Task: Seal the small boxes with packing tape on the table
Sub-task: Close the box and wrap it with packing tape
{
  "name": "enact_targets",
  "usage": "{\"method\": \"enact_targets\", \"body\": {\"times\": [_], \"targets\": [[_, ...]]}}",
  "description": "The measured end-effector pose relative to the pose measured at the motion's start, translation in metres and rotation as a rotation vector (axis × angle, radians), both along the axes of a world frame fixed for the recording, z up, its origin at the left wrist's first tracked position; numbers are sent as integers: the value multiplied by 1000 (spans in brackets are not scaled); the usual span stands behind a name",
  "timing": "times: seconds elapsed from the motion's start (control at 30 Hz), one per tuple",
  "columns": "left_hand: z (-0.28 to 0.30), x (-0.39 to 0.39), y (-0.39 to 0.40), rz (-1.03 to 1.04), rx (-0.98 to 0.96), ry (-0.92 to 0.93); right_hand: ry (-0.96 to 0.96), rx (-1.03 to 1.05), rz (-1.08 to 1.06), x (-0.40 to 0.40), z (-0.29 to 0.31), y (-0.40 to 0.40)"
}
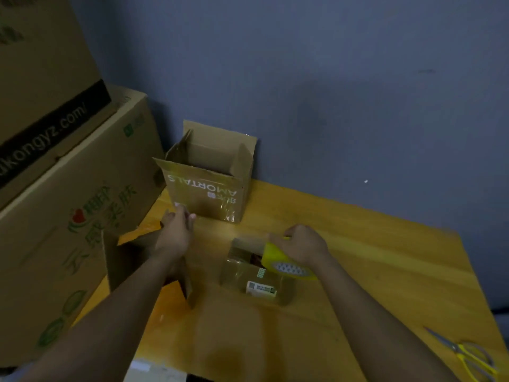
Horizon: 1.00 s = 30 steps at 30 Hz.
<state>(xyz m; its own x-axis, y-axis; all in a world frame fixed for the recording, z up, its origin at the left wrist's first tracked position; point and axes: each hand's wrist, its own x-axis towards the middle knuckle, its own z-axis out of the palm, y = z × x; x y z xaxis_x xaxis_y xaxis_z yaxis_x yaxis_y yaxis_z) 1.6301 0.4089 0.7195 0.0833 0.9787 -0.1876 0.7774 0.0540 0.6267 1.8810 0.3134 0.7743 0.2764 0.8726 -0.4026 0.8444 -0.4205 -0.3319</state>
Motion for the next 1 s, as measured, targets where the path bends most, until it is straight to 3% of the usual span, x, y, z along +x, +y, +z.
{"method": "enact_targets", "body": {"times": [0.33, 0.63, 0.87, 1.0], "targets": [[-13, -12, 27, -168, 42, 105, -199, -170, -48, -29, -31, 11], [-8, 1, 39, -186, 32, 168, -250, -155, -84, -30, -17, 17], [-15, 26, 26, -246, -85, 86, -318, -169, -141, -6, 4, 1], [-19, 33, 22, -163, -126, 13, -256, -91, -191, 2, 8, -7]]}}
